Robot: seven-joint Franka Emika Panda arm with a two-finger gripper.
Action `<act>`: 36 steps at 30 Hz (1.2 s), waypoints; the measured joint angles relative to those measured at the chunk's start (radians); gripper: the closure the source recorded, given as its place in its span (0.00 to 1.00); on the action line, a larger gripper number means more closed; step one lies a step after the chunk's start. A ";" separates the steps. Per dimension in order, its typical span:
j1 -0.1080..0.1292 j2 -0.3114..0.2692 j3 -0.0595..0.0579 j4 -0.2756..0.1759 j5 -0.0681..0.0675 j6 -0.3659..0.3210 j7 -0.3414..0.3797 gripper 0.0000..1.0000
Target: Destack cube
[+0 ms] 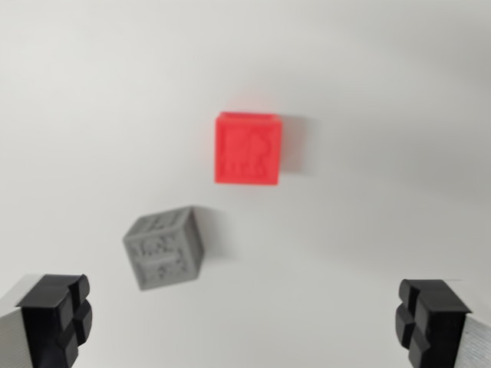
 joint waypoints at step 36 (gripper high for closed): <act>0.000 -0.032 -0.001 0.054 -0.004 -0.086 0.003 0.00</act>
